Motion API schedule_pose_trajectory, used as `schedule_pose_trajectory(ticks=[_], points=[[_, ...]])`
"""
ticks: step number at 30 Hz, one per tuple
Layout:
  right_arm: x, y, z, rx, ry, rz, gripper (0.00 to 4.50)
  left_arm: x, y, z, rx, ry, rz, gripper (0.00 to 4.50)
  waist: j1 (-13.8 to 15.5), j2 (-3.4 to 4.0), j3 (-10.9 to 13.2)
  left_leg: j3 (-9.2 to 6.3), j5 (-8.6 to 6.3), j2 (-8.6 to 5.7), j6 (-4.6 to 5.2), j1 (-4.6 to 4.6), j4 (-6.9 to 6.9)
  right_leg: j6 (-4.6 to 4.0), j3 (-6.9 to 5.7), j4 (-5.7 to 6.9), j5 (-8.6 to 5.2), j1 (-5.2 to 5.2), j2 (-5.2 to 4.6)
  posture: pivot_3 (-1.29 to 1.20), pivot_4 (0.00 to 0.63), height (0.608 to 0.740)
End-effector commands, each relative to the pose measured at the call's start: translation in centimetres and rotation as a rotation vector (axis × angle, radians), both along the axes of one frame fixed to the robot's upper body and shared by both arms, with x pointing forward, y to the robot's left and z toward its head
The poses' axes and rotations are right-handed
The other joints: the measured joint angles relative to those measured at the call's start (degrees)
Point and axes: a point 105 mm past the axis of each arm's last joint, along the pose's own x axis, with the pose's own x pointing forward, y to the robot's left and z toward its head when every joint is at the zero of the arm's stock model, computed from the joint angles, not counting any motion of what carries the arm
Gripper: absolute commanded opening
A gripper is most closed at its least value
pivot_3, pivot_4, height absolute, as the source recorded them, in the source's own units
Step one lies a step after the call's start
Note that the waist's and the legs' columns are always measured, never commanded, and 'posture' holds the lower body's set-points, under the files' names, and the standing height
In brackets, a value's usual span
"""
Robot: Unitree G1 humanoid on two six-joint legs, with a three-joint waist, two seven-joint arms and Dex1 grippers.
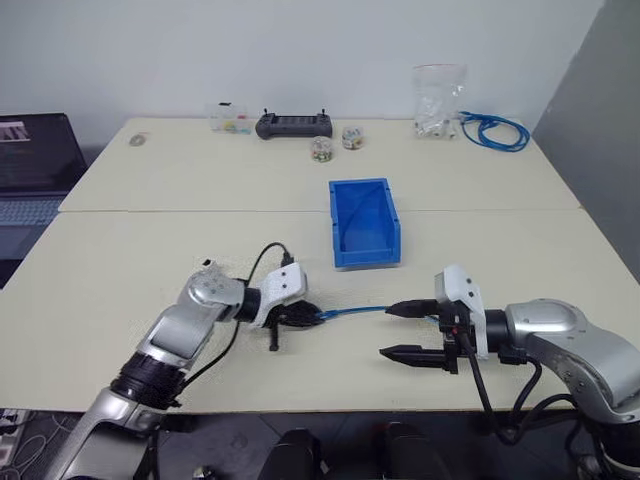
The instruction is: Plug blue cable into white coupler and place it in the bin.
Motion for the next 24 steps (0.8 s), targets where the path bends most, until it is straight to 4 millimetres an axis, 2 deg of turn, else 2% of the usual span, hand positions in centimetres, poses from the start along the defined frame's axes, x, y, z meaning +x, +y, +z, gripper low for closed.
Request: schedule_pose_trajectory(ticks=[1, 7, 12, 17, 24], points=[[-1.0, 0.7, 1.1, 0.031, -0.044, 0.004, 3.80, 0.4, -1.6, 5.3, -0.176, -0.013, -0.027, 0.23, 0.02, -0.03, 0.02, -0.05, 0.00, 0.01, -0.01, -0.13, 0.12, -0.03, -0.06, 0.00, 0.02, -0.06, 0.00, 0.00, 0.150, 0.740], [-0.6, 1.2, 2.2, 0.134, -0.060, -0.087, 3.80, 0.9, -2.5, 7.3, -0.312, 0.086, -0.008, 0.23, -0.79, -0.01, 0.01, -0.02, 0.01, 0.02, -0.02, -0.08, 0.14, -0.03, 0.02, 0.06, 0.02, -0.06, 0.02, 0.00, 0.150, 0.740], [1.0, 0.0, 3.0, 0.307, -0.052, -0.213, 3.80, -0.3, -2.8, 8.5, -0.420, 0.251, -0.069, 0.23, -0.69, -0.02, 0.02, -0.05, 0.01, 0.02, -0.02, -0.08, 0.15, -0.06, 0.00, 0.04, 0.04, -0.04, 0.02, 0.00, 0.150, 0.740], [1.5, -0.3, 2.9, 0.431, 0.094, -0.237, 3.80, -1.1, -2.3, 8.6, -0.436, 0.356, -0.092, 0.23, -0.78, -0.02, 0.02, 0.00, 0.01, 0.00, -0.02, -0.04, 0.14, -0.24, 0.08, 0.06, 0.14, -0.04, 0.01, 0.00, 0.150, 0.740], [2.8, 1.3, 4.6, 0.576, 0.148, -0.215, 3.80, -1.9, -2.0, 9.0, -0.439, 0.395, -0.102, 0.23, -0.86, 0.01, 0.04, 0.10, 0.01, 0.01, -0.02, 0.10, 0.02, -0.25, 0.19, 0.07, 0.15, -0.04, 0.04, 0.00, 0.150, 0.740]])
